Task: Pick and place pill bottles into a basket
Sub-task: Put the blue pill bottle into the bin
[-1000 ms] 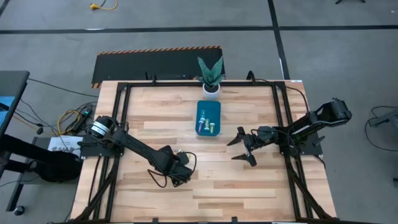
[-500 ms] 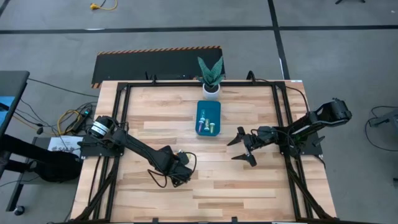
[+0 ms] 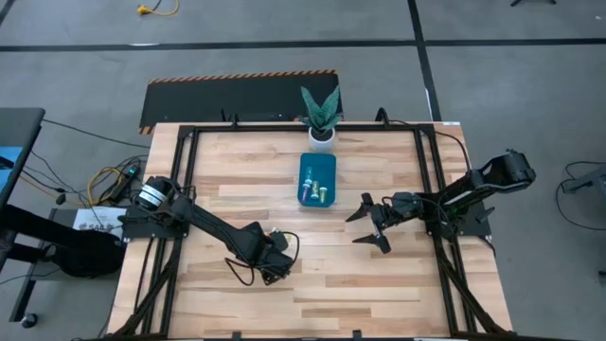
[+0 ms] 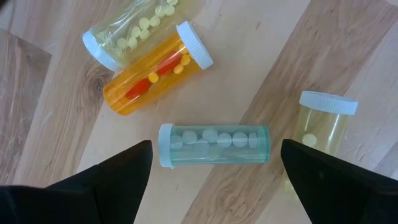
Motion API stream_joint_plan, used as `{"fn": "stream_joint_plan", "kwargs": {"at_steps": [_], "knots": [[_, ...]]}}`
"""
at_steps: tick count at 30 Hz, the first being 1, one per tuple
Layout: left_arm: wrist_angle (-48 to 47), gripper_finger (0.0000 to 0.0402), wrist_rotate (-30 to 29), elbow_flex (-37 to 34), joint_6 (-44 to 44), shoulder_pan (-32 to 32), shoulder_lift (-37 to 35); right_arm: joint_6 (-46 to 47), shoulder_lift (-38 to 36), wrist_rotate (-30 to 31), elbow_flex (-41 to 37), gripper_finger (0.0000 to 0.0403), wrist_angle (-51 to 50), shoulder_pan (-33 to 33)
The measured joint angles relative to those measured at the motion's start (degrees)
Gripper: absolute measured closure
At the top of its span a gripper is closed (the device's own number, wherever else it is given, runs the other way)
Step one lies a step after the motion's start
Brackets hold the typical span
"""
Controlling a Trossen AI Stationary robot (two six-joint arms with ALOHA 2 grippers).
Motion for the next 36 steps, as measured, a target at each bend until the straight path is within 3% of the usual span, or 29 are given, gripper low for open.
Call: {"fn": "stream_joint_plan", "kwargs": {"at_steps": [36], "knots": [[5.97,0.0056,1.46,-3.89,0.87,0.24,-0.04,0.00,0.00,0.01,0.02,0.0076,0.04,0.00]]}}
